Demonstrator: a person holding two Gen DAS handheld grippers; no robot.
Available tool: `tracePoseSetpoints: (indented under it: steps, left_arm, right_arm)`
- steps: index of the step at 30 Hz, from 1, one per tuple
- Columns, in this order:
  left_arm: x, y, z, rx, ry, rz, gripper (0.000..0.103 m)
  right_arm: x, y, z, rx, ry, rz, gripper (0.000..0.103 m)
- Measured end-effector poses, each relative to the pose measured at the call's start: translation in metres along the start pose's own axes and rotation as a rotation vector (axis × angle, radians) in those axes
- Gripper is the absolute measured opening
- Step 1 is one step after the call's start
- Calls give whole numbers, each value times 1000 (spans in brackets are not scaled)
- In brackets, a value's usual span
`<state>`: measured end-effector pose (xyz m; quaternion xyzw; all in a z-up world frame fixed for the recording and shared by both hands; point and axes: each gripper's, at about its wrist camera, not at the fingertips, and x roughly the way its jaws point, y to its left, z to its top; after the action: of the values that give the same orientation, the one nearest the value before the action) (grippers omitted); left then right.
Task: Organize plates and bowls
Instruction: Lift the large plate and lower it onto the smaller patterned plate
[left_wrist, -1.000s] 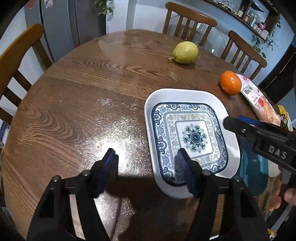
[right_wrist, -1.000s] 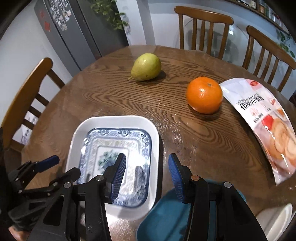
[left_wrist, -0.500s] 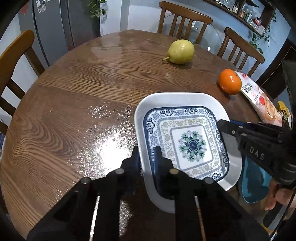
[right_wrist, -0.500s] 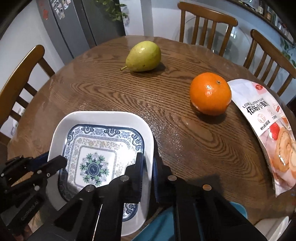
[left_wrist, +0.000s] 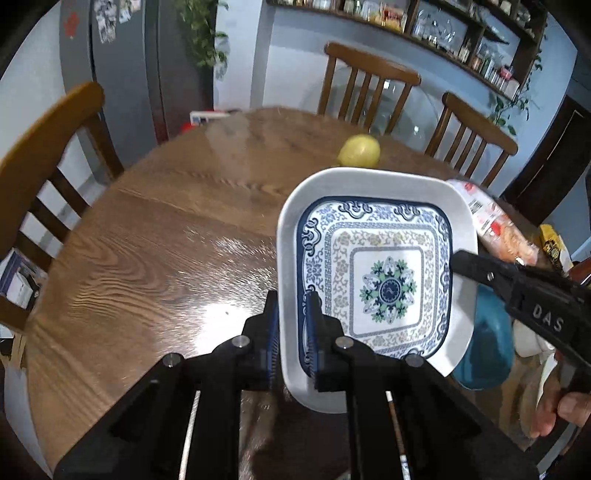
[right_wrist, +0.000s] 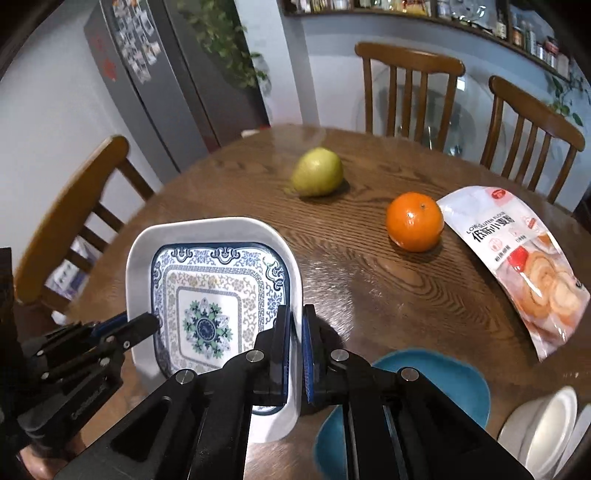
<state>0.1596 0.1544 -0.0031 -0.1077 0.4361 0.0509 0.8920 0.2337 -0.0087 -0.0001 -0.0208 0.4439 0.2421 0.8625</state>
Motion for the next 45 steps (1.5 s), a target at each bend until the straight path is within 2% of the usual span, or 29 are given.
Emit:
tracePoseSetpoints:
  steps: [4,7,20,33,45]
  left_arm:
    - [-26,-4,-12,16,-41,7,11]
    - [-39,-7,-24,16,-41,1,11]
    - [-72,-27,-76,60,7,6,11]
    - [-73,-38,-126,89,91,16,11]
    - [-43,-39,-137,131,163,58,11]
  right_arm:
    - [-27,2,-14,44,-47,48,7]
    - [-44,2,-31,65,-59,72,7]
    - [-99,-1,-109,128,-24,116,7]
    - [-106,-7,-167,218,57,142,7]
    - [-77,-14,-191,289,123,134,7]
